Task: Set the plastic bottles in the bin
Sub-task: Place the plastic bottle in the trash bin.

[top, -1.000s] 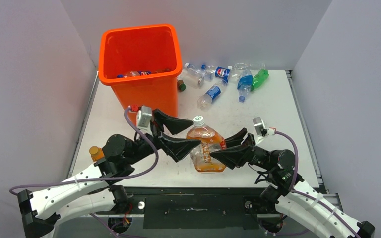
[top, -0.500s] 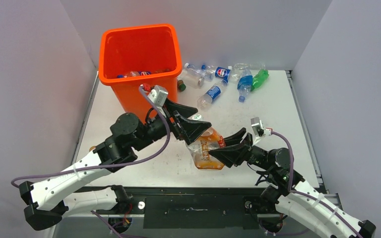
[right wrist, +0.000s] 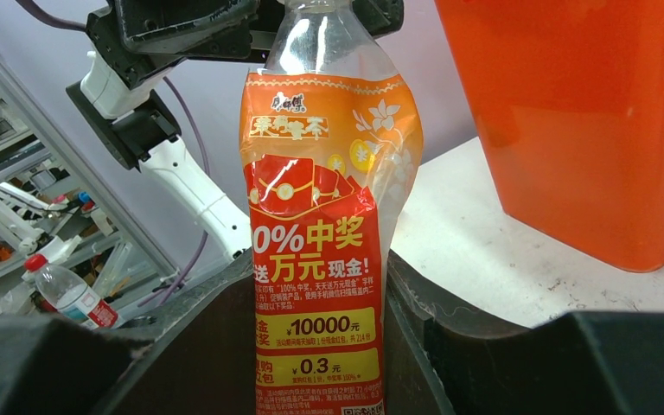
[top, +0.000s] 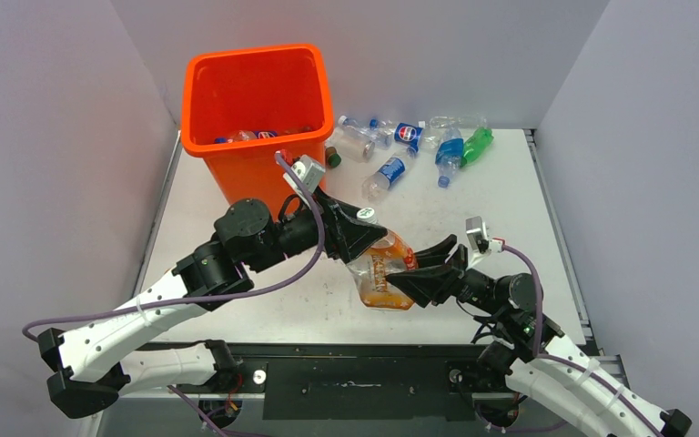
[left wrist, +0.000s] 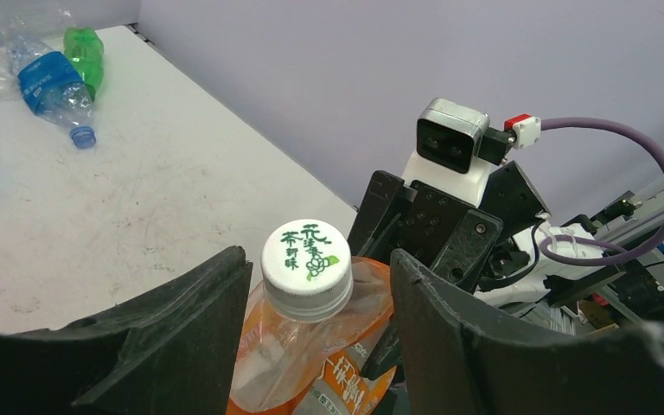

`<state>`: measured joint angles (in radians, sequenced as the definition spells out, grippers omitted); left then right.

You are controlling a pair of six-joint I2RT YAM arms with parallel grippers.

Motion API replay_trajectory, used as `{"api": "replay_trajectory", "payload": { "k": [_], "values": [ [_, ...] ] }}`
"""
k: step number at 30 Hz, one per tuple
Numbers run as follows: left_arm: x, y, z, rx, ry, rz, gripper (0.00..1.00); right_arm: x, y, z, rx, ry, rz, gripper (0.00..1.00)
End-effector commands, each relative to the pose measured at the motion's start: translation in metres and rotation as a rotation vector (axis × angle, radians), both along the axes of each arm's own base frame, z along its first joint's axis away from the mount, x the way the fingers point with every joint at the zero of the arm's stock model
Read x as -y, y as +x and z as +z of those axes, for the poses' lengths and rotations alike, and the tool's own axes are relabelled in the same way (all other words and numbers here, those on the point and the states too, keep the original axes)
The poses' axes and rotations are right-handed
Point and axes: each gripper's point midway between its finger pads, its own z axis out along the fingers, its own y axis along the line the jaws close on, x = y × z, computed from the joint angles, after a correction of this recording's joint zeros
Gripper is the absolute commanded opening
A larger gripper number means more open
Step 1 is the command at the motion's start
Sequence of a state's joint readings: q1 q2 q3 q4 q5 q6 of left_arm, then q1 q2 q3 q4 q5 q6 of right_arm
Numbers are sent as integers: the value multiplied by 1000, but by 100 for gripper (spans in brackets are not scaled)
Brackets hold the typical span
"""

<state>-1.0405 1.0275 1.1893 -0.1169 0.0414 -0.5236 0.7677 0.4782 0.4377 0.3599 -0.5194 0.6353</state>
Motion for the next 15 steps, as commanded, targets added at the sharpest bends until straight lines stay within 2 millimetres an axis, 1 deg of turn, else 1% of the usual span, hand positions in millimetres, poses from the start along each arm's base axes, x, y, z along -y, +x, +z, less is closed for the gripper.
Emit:
{"api": "replay_trajectory", "payload": {
  "k": [1,2,3,4,5,6,7,8,9,10,12,13,15],
  "values": [
    [-1,-5,28,31,-61,-25,55,5,-5,26,75,53,-12,33],
    [0,-6,29,39,-61,-32,42,5,-4,27,76,53,-14,33],
    [1,-7,31,53,-65,-41,18,6,-5,27,78,54,-14,33],
    [2,-8,32,65,-71,-46,2,6,-6,27,81,56,-10,35],
    [2,-9,35,77,-84,-55,0,6,-7,28,81,60,-7,42],
    [2,-11,38,87,-95,-64,0,6,-6,27,73,59,-10,57],
    [2,-12,41,97,-102,-71,0,6,-7,28,69,59,-8,76],
    [0,-13,44,107,-106,-71,0,6,-7,27,61,52,-8,90],
    [-2,-13,48,118,-111,-64,0,8,-7,30,58,48,-13,96],
    [-7,-12,58,135,-120,-43,0,10,-8,34,60,42,-20,90],
    [-22,-6,73,193,-102,20,0,16,-11,43,82,25,-37,90],
    [-31,-5,85,231,-105,54,0,20,-12,50,92,20,-51,90],
    [-59,3,116,321,-127,167,0,31,-12,62,108,3,-103,90]
  ]
}}
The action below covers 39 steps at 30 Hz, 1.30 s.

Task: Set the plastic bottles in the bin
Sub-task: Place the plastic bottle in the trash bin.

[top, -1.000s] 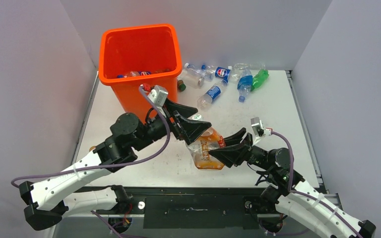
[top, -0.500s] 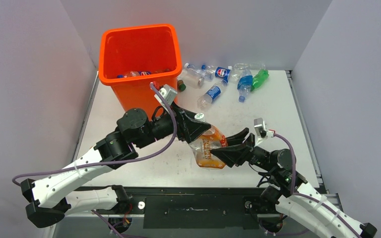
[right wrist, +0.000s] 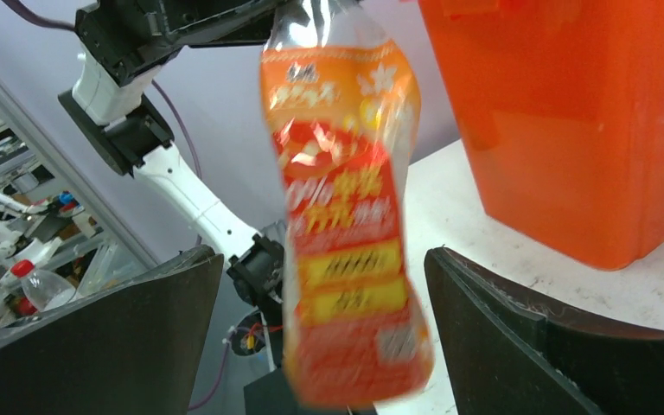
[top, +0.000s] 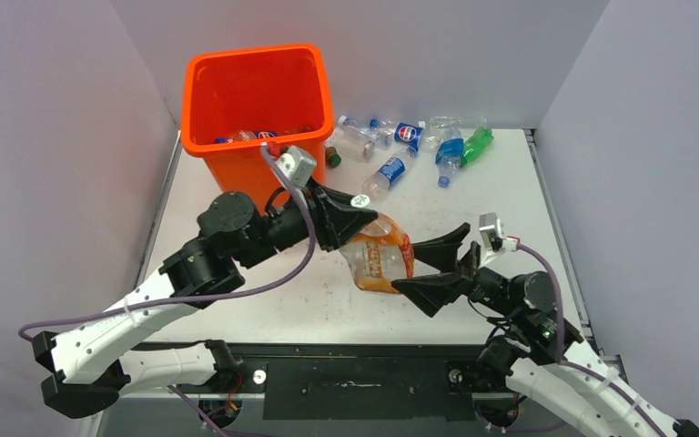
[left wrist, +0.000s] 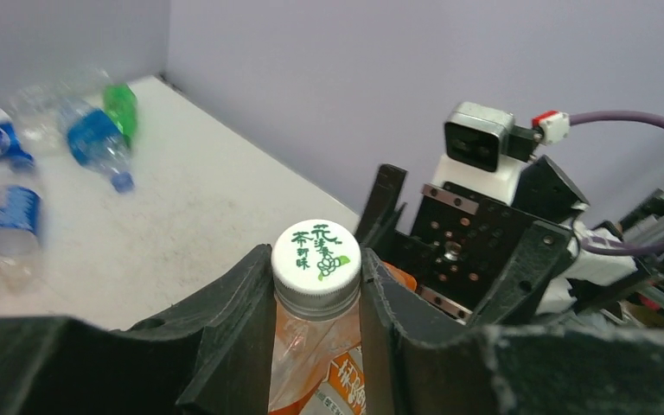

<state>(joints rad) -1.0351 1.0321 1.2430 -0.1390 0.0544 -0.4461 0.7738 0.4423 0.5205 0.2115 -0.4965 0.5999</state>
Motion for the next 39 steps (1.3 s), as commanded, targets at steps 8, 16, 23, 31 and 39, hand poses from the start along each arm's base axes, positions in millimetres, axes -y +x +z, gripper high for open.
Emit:
{"api": "replay_trajectory", "payload": {
  "k": [8,16,23,31,39],
  "values": [
    [-173,28,202,672,-227,728,0,62,25,28,12,25,-368,90],
    [-196,80,244,772,-149,942,0,112,46,14,-36,129,-637,89],
    [-214,183,204,576,-203,984,0,129,64,-20,-181,98,-780,90],
    [-208,250,157,499,-158,986,0,111,73,-57,-259,66,-748,90],
    [-190,297,101,427,13,959,0,99,80,-72,-246,-19,-730,90]
  ]
}}
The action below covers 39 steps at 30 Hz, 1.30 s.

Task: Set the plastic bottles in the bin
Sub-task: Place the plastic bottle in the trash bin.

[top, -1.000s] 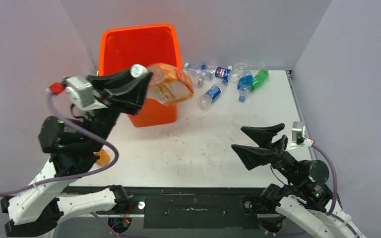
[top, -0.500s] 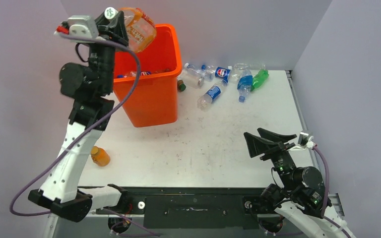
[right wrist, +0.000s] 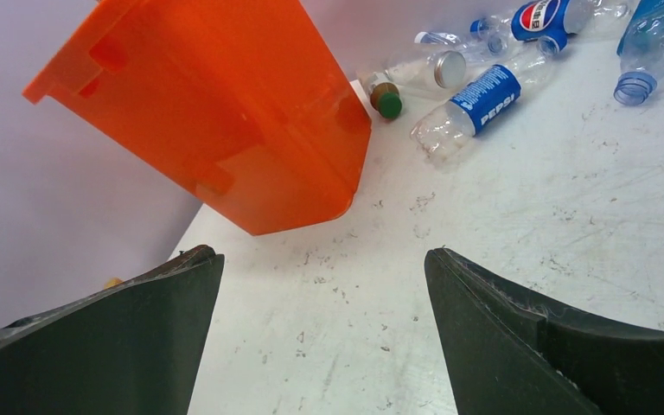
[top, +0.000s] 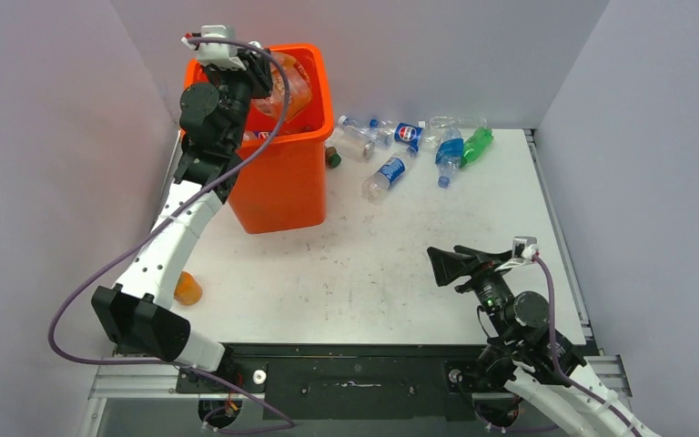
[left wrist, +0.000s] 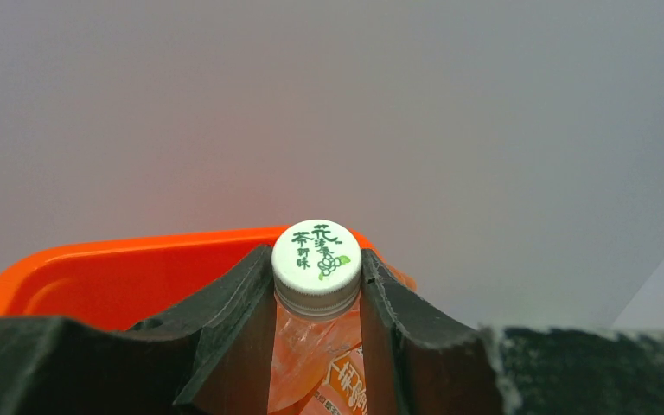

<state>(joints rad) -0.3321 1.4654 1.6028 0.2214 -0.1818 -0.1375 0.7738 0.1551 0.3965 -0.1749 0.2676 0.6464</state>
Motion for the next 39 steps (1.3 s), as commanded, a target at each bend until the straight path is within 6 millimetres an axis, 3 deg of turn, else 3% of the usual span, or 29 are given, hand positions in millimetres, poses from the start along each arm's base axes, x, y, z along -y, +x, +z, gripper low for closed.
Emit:
{"api": "replay_trajectory", "payload": {
  "k": [1,5,6,8,10,14,17,19,22,25,28,33,36,39],
  "values": [
    [9,6,8,25,33,-39,0,-5,3,12,32,-25,14,90],
    [13,21,-13,-64,98,-30,0,-6,5,14,25,-64,12,90],
    [11,22,-15,-77,101,-20,16,-7,5,13,21,-68,14,90],
    [8,19,-12,-67,86,-5,63,-8,5,11,19,-77,22,90],
    [2,6,8,-20,56,6,100,-9,4,8,14,-87,27,90],
    [2,-45,59,68,0,42,96,-9,7,6,8,-115,19,90],
    [14,-103,90,177,40,67,96,-7,11,9,9,-113,-4,90],
    [23,-138,97,202,44,34,96,-1,15,10,-2,-105,-48,90],
    [41,-183,86,193,46,-100,96,15,22,14,-13,-64,-152,90],
    [53,-213,53,125,94,-235,96,32,28,17,-17,-29,-258,90],
    [65,-230,-7,2,211,-370,96,40,40,8,-71,-111,-348,90],
    [94,-280,-112,-78,442,-702,96,17,72,-17,-181,-256,-375,90],
    [105,-313,-156,-69,477,-890,96,11,94,-26,-210,-237,-407,90],
    [107,-315,-178,-83,396,-903,96,18,124,-37,-247,-116,-427,90]
  ]
}}
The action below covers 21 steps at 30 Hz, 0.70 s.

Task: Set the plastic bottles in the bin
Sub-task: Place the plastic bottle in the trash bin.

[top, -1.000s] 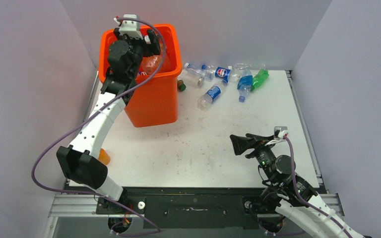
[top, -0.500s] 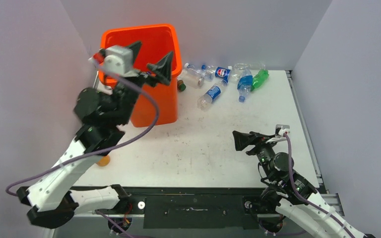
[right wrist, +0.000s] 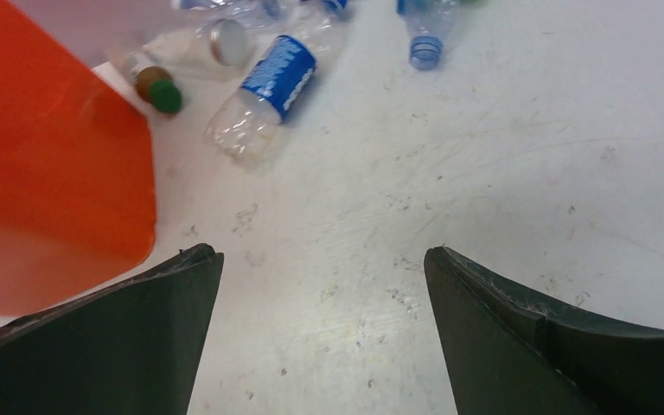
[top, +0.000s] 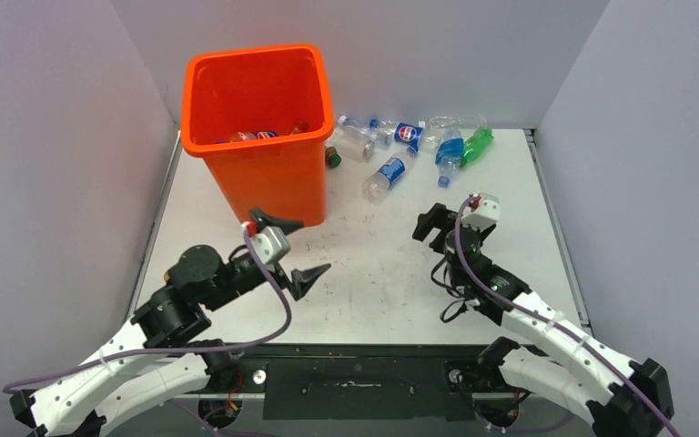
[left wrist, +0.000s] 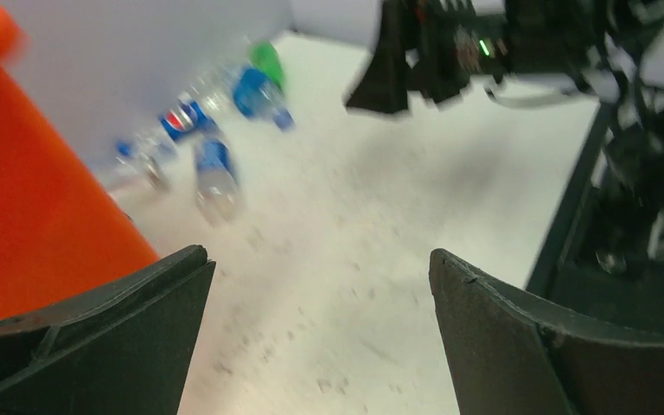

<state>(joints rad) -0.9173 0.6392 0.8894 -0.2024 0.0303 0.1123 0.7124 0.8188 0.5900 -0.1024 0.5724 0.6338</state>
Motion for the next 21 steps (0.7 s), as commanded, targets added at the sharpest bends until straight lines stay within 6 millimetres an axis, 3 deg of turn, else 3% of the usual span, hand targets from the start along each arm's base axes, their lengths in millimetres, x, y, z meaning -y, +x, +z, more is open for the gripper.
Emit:
{"api": "replay_trajectory", "payload": {
  "k": [1,8,13,16,21],
  "values": [
    [11,-26,-28,-61,-54,-139,96,15,46,7,55,209,-100,90],
    [10,-7,-60,-262,-51,-13,96,77,111,-47,-1,295,-284,94],
    [12,-2,-66,-304,-23,13,96,74,152,-80,-20,306,-295,95],
    [9,0,-71,-297,-11,29,96,69,179,-85,-17,276,-270,94],
    [8,0,-72,-284,-1,29,96,81,212,-104,-59,199,-278,92]
  ]
}}
